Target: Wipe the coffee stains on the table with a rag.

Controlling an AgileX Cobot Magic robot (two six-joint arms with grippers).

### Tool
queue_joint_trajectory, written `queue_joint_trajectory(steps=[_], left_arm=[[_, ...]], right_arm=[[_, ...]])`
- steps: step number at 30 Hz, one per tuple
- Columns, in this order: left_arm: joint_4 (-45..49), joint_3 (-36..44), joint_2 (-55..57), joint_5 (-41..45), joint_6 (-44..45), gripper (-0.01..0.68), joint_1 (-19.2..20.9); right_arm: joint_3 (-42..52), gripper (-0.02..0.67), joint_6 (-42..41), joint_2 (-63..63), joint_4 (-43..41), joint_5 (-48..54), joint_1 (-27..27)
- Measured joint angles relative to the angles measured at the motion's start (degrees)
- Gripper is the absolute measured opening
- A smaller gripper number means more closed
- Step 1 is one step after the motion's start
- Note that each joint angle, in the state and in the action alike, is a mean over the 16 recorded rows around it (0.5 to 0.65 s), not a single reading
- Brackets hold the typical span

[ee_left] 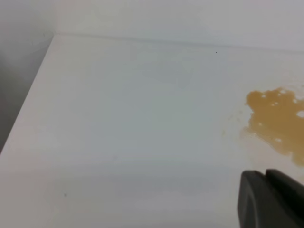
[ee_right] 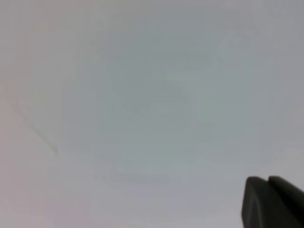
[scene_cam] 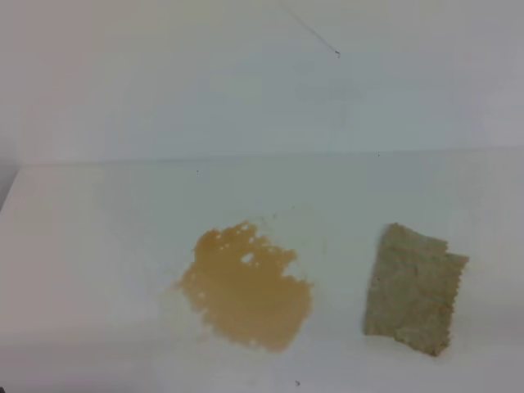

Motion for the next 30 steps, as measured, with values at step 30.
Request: queue_joint_trajectory(steps=[30], left_arm=[[0.00, 0.00, 0.00, 0.00, 0.00, -0.002, 0.00]], right_arm=[[-34.07, -0.003, 3.19, 29.45, 9.32, 27.58, 0.01]])
